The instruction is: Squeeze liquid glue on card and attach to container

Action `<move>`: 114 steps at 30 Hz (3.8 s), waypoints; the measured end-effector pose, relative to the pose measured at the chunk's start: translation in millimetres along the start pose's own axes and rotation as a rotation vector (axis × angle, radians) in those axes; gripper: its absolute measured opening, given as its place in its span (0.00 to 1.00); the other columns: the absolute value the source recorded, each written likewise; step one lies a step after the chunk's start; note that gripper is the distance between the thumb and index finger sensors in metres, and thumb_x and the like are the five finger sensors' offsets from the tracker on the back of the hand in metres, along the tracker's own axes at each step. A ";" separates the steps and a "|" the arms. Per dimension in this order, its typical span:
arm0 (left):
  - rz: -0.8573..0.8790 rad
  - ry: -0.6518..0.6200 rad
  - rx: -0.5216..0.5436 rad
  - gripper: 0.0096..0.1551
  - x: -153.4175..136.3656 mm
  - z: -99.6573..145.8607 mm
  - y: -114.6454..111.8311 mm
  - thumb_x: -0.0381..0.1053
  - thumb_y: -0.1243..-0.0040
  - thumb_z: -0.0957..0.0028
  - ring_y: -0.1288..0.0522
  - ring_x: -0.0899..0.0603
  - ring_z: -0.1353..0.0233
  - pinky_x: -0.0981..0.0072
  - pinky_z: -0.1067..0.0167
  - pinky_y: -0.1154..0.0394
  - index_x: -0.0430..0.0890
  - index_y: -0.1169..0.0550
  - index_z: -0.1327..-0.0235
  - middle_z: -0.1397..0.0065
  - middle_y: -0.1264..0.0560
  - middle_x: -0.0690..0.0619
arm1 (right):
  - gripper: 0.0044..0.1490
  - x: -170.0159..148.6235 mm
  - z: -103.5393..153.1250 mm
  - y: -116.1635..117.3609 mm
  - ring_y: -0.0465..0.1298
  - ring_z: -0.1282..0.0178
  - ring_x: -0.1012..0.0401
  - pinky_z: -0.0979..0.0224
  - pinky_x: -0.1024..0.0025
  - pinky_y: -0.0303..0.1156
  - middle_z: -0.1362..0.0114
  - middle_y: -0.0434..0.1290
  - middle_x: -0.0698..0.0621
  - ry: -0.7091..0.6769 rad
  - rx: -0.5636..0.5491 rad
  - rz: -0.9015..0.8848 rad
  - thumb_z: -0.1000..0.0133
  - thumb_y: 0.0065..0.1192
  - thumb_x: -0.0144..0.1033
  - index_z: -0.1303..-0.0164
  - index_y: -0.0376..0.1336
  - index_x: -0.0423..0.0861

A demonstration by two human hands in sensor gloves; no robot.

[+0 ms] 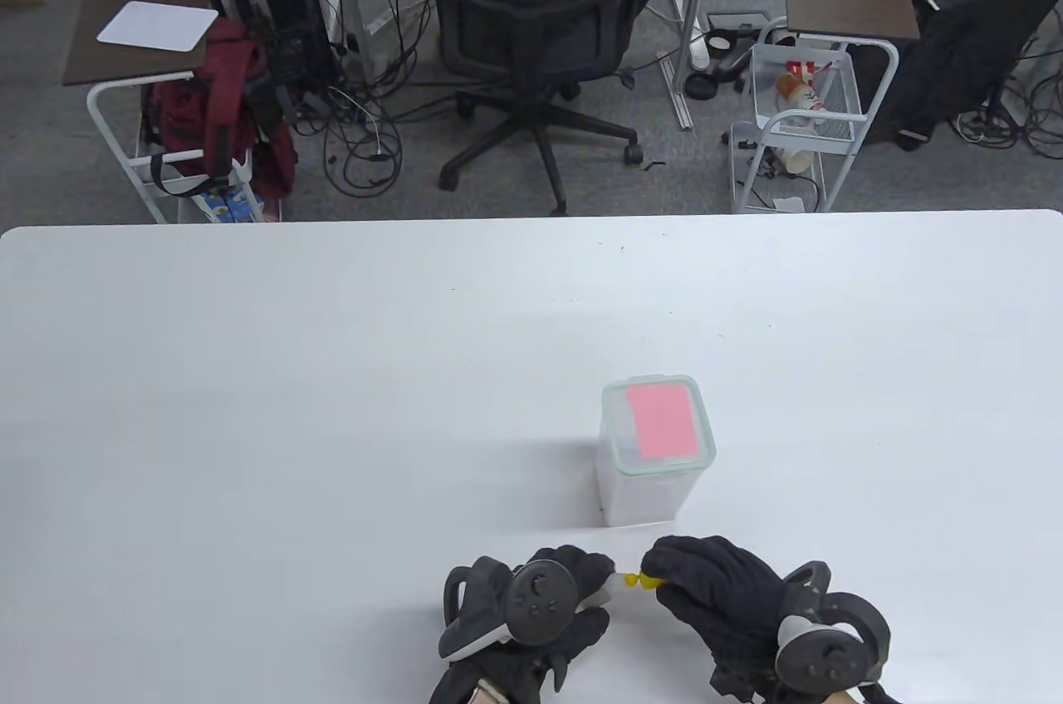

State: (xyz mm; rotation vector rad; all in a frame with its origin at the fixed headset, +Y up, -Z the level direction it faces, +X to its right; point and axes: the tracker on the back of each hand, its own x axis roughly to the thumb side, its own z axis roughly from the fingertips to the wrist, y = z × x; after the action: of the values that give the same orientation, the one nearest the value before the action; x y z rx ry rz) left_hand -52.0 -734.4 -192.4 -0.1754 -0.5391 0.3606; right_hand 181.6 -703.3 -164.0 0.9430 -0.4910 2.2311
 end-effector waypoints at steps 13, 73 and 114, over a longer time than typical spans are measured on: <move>-0.167 -0.035 -0.002 0.33 12.5 1.7 -2.2 0.62 0.31 0.58 0.19 0.42 0.38 0.57 0.40 0.18 0.57 0.24 0.37 0.38 0.20 0.54 | 0.26 6.0 -1.3 15.7 0.78 0.43 0.49 0.43 0.61 0.78 0.31 0.73 0.45 -0.039 0.197 0.089 0.40 0.62 0.39 0.31 0.66 0.48; -0.198 -0.050 0.129 0.34 23.5 9.1 -2.1 0.59 0.27 0.61 0.16 0.44 0.40 0.61 0.42 0.16 0.55 0.20 0.37 0.40 0.17 0.55 | 0.29 -1.2 4.4 26.5 0.82 0.62 0.62 0.58 0.66 0.83 0.49 0.78 0.45 0.096 0.157 0.043 0.40 0.57 0.42 0.35 0.66 0.37; 0.519 0.414 0.145 0.35 -74.8 -73.5 1.0 0.51 0.36 0.47 0.26 0.46 0.22 0.64 0.25 0.26 0.61 0.37 0.27 0.22 0.32 0.60 | 0.23 -80.0 24.7 -15.0 0.78 0.46 0.52 0.42 0.57 0.77 0.35 0.72 0.44 0.600 -0.216 -0.178 0.34 0.52 0.38 0.31 0.63 0.44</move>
State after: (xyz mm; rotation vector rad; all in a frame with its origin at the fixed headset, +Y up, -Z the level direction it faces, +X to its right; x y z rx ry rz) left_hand -73.0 -767.0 -289.9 -0.2422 -0.0484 0.8442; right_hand 246.1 -740.4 -205.2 0.1743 -0.3401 2.1082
